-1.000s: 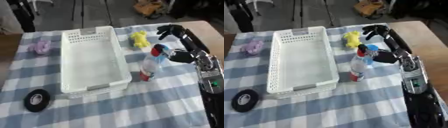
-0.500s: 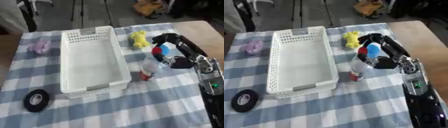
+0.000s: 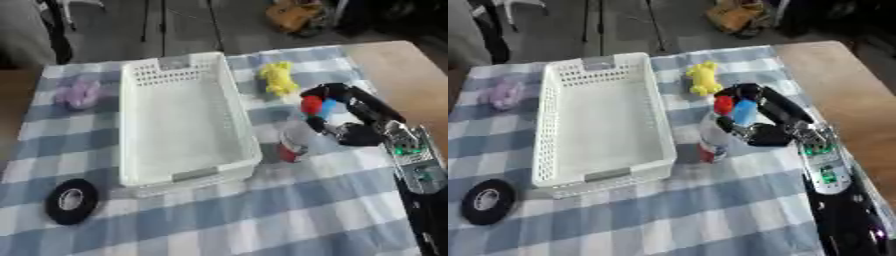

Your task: Pick up objects on the table and place them in the box.

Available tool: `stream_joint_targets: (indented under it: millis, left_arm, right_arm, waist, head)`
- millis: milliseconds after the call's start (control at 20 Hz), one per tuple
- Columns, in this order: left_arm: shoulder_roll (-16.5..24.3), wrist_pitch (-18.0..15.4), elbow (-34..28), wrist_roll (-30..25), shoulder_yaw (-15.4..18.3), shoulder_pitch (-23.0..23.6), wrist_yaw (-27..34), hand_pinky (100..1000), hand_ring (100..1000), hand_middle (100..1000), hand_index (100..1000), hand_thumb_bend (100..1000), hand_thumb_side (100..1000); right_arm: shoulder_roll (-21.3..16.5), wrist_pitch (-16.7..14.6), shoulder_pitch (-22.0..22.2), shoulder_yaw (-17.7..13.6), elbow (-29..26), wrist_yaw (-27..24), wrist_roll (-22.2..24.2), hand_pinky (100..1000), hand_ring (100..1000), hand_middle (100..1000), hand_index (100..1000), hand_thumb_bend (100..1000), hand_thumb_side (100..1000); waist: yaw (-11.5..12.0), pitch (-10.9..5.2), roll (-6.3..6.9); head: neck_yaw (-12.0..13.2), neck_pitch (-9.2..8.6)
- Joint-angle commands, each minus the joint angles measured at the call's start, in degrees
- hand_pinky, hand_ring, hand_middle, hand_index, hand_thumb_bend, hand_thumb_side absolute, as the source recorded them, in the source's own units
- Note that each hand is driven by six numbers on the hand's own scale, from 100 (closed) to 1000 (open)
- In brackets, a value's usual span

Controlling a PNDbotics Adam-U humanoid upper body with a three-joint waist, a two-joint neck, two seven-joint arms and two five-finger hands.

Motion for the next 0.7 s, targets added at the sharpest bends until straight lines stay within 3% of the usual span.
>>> stream_joint_targets:
  millis: [50,700]
  left_arm:
    - [1.19,0.01,-0.7,-0.15,0.01,-0.49,0.04,439,934,879,866,565,950]
    - [1.04,0.02,-0.69,-0.18,-0.13,-0.56,0.19,439,934,879,866,564,951]
  right_arm:
    - [-1.03,-1.04,-0.92,0.0,0.79,1.74,0.07,782,632,700,859,393,724]
    - [1.7,-2.75,-2.65,1.54,5.34,13.39,-4.3,734,624,689,850,447,754]
  waist:
    - [-0.03,-4.34,-0.14]
    - [0.27,-4.23,-0.02]
  head:
    - [-0.15,0.41]
    - [-0.44,0.43]
